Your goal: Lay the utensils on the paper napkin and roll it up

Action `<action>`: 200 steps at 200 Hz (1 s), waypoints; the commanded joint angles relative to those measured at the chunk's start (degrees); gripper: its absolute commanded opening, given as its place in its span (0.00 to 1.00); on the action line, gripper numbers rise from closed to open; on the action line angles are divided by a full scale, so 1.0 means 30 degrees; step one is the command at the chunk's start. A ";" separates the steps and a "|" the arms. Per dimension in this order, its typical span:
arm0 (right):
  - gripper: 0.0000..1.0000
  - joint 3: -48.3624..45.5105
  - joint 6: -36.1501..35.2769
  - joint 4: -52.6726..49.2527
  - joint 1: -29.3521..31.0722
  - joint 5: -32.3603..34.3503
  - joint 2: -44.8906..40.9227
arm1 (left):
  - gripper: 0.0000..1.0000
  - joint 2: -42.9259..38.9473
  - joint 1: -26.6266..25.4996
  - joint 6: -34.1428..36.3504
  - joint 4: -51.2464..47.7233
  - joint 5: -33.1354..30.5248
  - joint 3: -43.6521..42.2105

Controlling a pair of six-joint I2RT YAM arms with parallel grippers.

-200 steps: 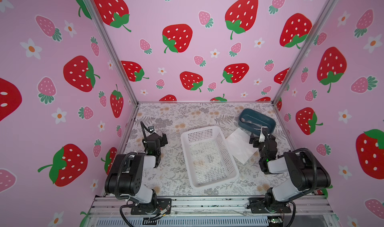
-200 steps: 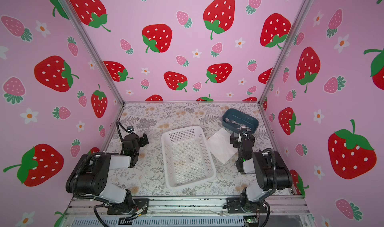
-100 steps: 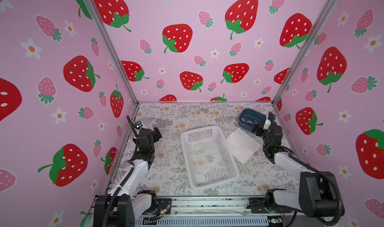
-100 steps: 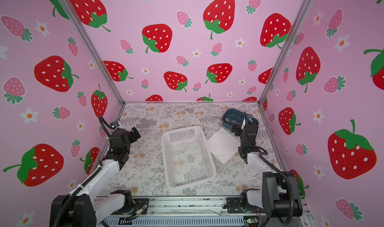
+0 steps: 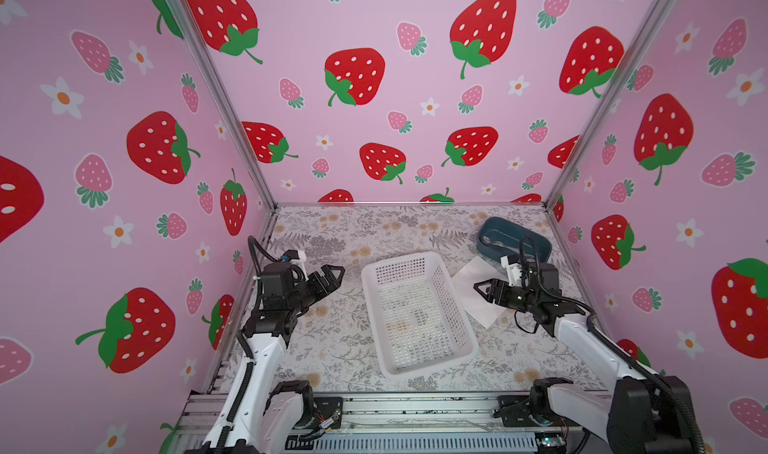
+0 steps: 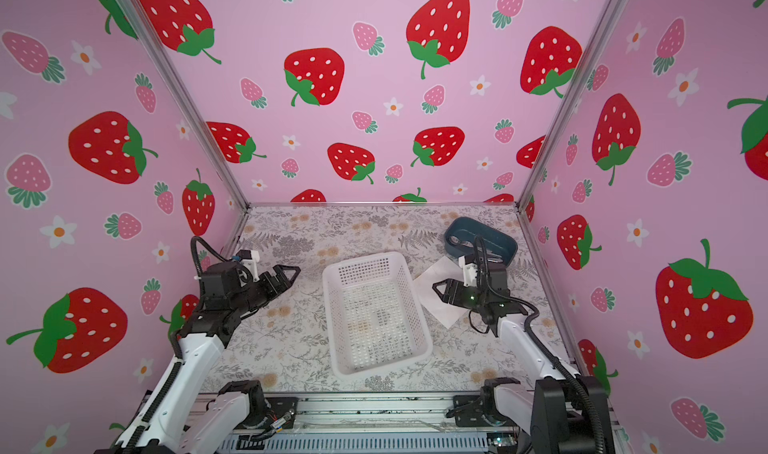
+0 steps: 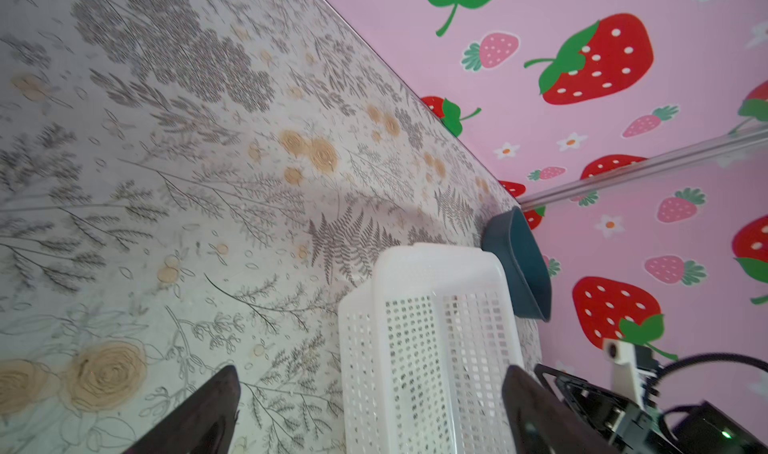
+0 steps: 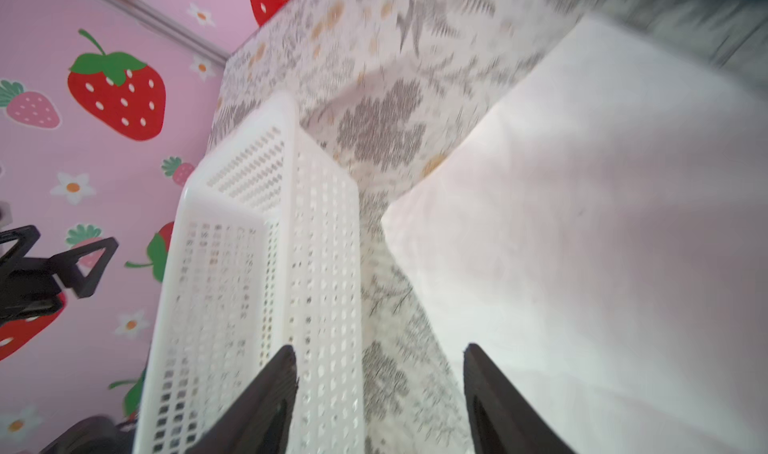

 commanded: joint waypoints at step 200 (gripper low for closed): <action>0.15 0.7016 0.9125 0.2792 0.8331 0.8439 0.9412 | 1.00 -0.2626 -0.3239 0.0256 -0.8626 -0.3965 0.4255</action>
